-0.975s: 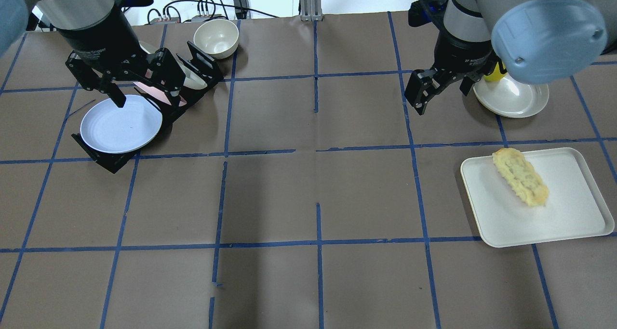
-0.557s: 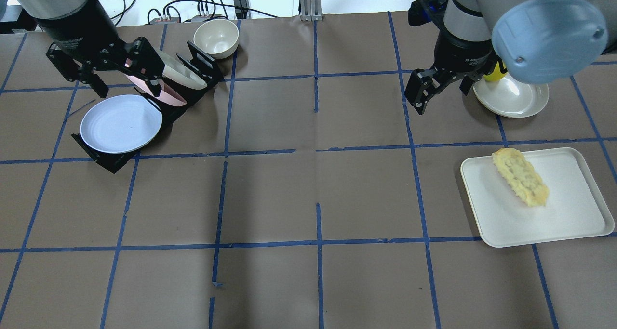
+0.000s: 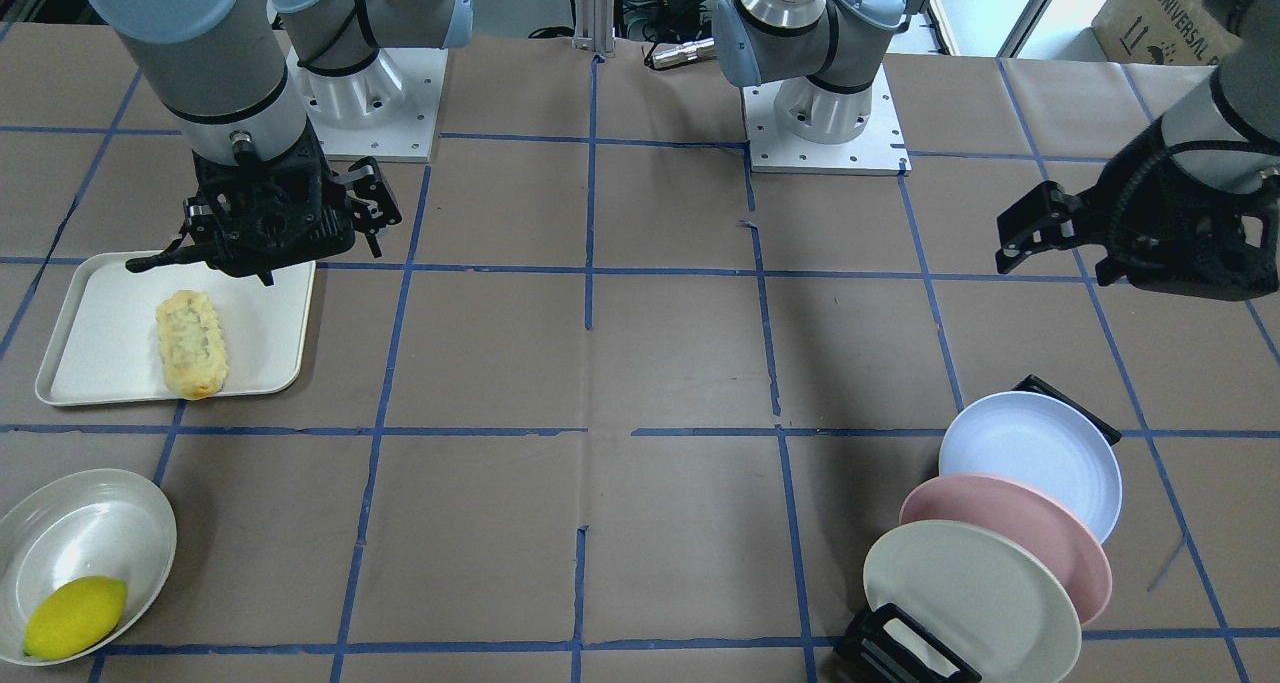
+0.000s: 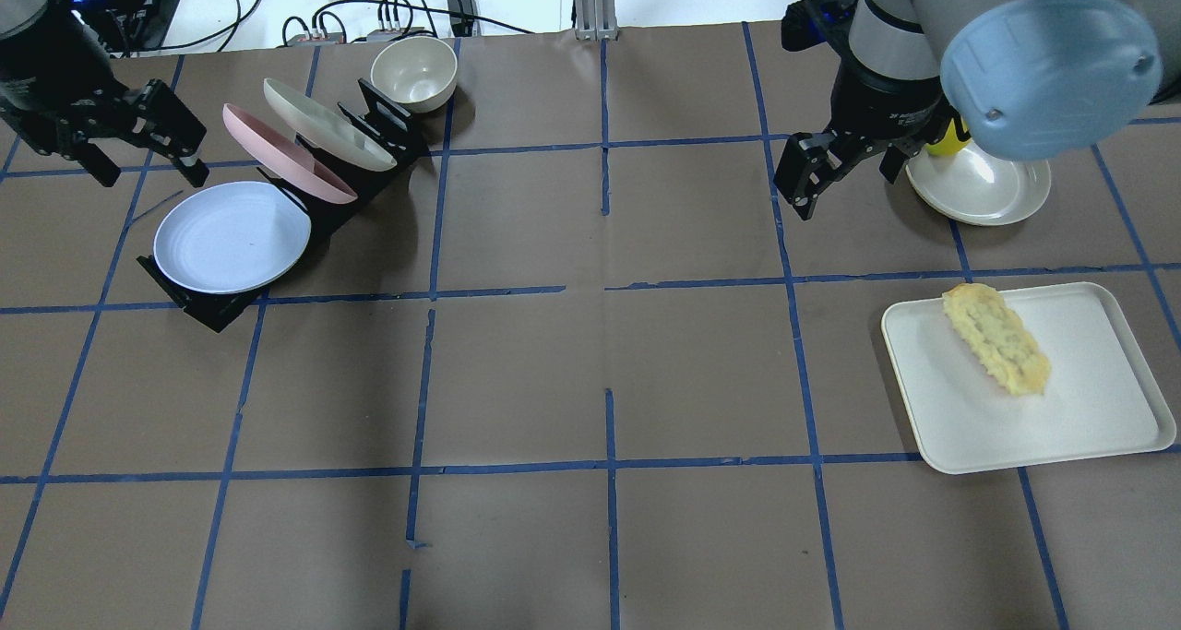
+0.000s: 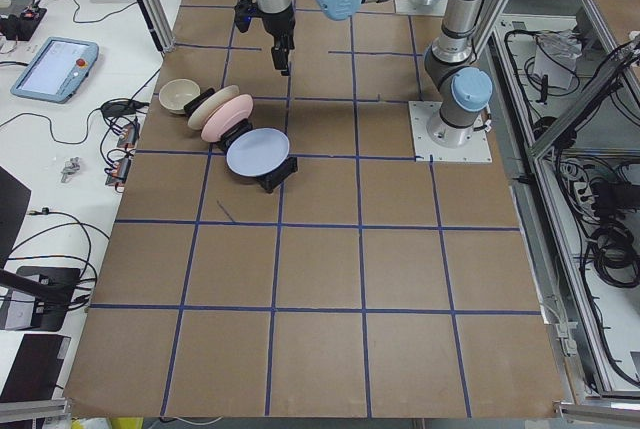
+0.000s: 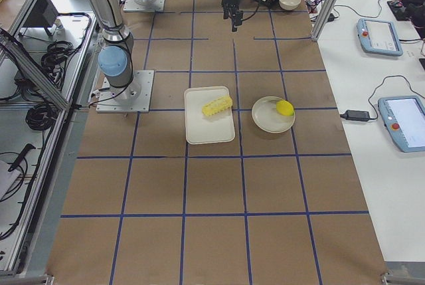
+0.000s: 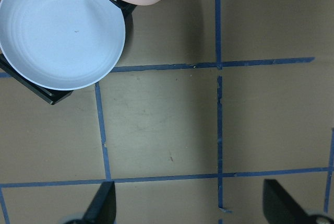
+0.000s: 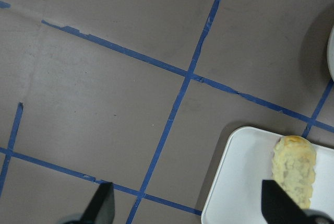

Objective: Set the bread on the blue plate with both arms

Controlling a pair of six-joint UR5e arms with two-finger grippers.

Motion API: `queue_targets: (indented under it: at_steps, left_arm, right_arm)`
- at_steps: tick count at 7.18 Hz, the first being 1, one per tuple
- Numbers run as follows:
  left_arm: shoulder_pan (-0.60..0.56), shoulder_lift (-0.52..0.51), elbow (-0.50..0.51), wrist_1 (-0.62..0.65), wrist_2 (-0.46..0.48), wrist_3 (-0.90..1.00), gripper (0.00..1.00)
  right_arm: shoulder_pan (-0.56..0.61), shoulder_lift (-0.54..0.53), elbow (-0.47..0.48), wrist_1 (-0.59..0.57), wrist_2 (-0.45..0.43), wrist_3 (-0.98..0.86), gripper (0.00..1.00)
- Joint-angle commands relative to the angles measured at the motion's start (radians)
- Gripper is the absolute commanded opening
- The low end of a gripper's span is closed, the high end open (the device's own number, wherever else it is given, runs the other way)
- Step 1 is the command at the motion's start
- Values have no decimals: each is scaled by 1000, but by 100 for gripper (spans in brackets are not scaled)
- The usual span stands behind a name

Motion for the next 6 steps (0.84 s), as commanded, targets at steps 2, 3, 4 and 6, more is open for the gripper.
queue_targets:
  at_steps: [2,3,4,6]
  left_arm:
    - [174,-117,5,89,-14,265,100]
    - [213,-168,5,153,-17,340,100]
    - [231,-226,5,189,-57,359,100]
    - [228,-332,13,290,-102,353,100]
  right_arm:
    - [0,1,1,0,0,0,100]
    - [0,3,2,0,2,0,100]
    - [-6,1,49,-5,5,-21,100]
    - [-113,-42,224,-204,-9,-235,100]
